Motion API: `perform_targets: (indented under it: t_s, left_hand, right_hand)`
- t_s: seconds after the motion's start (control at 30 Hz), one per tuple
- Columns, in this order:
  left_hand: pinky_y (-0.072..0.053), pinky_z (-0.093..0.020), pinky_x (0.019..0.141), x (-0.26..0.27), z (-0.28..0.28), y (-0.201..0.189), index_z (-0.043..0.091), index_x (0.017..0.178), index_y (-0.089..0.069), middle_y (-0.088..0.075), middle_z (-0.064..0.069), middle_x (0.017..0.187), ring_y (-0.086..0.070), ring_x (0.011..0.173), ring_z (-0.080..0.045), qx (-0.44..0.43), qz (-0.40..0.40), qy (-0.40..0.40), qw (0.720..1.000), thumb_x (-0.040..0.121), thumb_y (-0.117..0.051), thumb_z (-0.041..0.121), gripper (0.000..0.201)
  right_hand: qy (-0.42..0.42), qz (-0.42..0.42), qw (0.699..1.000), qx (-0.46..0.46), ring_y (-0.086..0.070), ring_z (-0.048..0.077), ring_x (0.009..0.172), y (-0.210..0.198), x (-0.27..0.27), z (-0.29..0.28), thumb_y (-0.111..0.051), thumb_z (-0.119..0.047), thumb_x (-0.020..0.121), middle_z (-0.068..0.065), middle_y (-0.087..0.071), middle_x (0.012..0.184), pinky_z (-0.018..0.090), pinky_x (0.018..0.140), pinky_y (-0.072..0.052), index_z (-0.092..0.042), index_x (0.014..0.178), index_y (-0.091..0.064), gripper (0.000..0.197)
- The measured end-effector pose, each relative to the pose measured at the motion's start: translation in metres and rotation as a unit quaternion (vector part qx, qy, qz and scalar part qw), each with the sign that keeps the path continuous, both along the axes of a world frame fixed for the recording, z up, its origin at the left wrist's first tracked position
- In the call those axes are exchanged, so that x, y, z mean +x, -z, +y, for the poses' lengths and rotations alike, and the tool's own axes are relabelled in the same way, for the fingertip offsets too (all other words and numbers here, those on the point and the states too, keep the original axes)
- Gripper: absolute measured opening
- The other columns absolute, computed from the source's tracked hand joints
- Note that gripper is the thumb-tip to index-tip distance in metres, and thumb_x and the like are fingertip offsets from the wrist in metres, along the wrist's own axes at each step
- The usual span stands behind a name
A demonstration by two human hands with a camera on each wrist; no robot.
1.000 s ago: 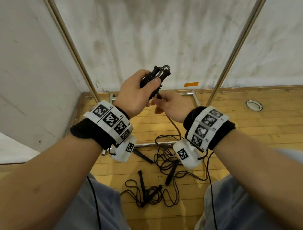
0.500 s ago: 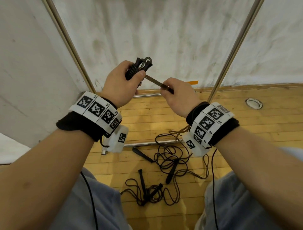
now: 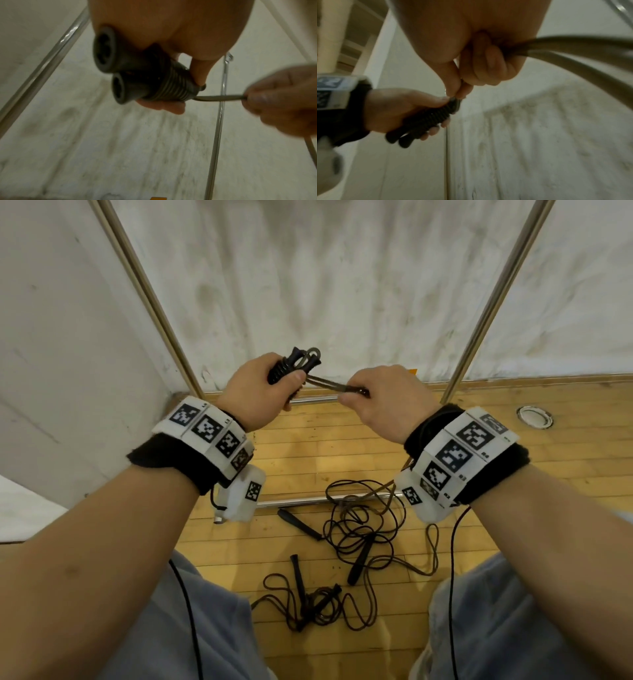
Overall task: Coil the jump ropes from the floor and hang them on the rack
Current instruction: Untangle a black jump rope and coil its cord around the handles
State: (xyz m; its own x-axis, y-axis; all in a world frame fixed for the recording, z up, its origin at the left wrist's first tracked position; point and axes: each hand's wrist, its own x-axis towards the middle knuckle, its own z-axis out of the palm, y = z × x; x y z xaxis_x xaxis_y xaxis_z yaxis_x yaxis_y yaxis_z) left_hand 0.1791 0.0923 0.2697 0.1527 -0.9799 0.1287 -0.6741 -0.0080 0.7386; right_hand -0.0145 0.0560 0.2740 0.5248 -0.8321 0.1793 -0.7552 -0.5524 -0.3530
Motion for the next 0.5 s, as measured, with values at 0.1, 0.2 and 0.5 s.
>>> perform_targets:
  t_s: [0.1, 0.2, 0.5]
  left_hand:
    - [-0.055, -0.043, 0.073, -0.004, 0.007, -0.009, 0.013, 0.103, -0.059, -0.07, -0.004, 0.085, -0.068, 0.069, -0.018, -0.004, 0.125, 0.021, 0.992, 0.097, -0.051, 0.031, 0.021]
    - [-0.052, -0.038, 0.067, -0.01, 0.009, -0.013, 0.013, 0.101, -0.059, -0.069, -0.004, 0.081, -0.065, 0.062, -0.013, -0.015, 0.198, 0.022, 0.98, 0.097, -0.051, 0.027, 0.017]
    - [-0.052, -0.04, 0.079, -0.005, 0.003, -0.002, 0.013, 0.108, -0.056, -0.068, -0.006, 0.09, -0.066, 0.084, -0.02, -0.046, -0.014, -0.018, 0.999, 0.095, -0.052, 0.034, 0.025]
  right_hand:
    - [0.032, -0.016, 0.998, 0.061, -0.052, 0.016, 0.062, 0.003, -0.013, -0.009, -0.04, -0.039, 0.098, 0.0, -0.057, 0.068, 0.027, 0.052, -0.035, -0.013, 0.082, -0.063, 0.038]
    - [0.024, -0.055, 0.987, 0.148, -0.05, 0.009, 0.059, 0.008, -0.012, -0.004, -0.036, -0.039, 0.099, -0.004, -0.054, 0.068, 0.023, 0.052, -0.032, -0.018, 0.083, -0.066, 0.04]
    - [0.066, -0.34, 0.877, 0.334, -0.021, 0.009, 0.035, -0.001, 0.004, 0.004, -0.043, -0.026, 0.096, -0.01, -0.029, 0.039, 0.019, 0.037, -0.021, -0.018, 0.051, -0.036, 0.046]
